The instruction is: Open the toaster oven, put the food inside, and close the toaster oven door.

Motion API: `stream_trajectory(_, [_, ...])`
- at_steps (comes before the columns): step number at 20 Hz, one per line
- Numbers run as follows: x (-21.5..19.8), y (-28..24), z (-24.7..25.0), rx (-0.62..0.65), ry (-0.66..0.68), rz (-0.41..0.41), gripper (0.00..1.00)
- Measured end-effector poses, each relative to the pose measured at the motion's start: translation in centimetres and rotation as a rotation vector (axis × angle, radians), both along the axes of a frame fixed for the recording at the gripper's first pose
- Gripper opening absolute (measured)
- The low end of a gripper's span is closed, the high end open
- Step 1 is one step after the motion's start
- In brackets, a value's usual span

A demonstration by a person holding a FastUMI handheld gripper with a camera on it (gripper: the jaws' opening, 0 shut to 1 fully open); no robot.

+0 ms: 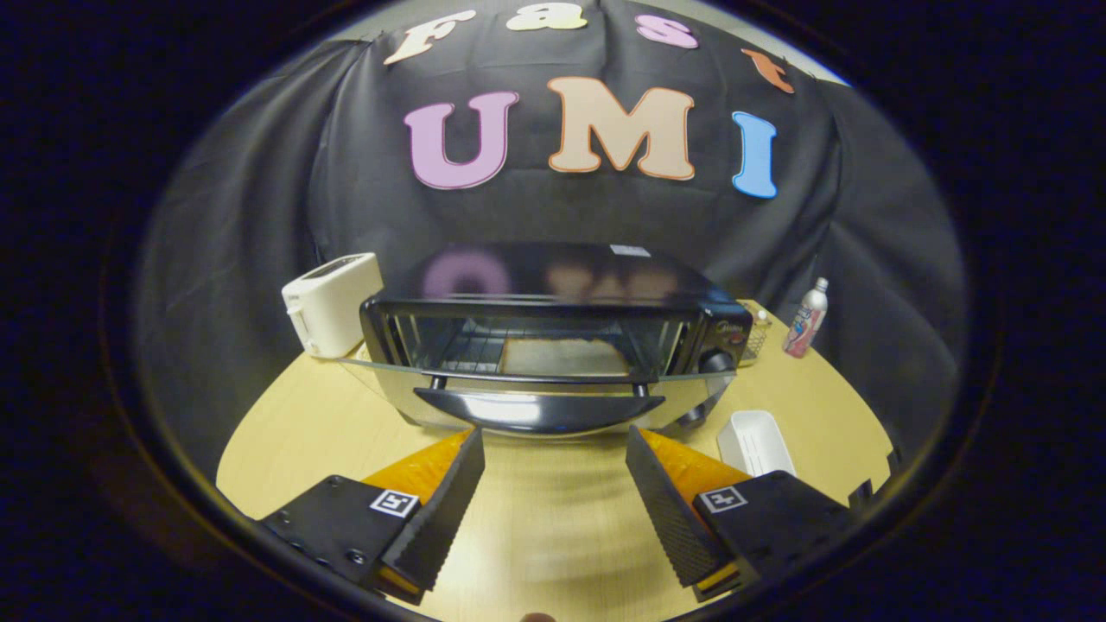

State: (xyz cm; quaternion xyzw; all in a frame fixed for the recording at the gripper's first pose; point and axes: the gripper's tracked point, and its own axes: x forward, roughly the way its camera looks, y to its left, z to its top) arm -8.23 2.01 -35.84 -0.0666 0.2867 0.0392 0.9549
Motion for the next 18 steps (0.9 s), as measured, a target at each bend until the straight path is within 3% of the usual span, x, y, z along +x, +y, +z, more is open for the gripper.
stream_trajectory(8, [1.0,-0.7,5.8,0.018,-0.092,-0.005,1.0])
stream_trajectory(18, [6.3,-5.0,26.5,0.072,-0.4,-0.083,1.0])
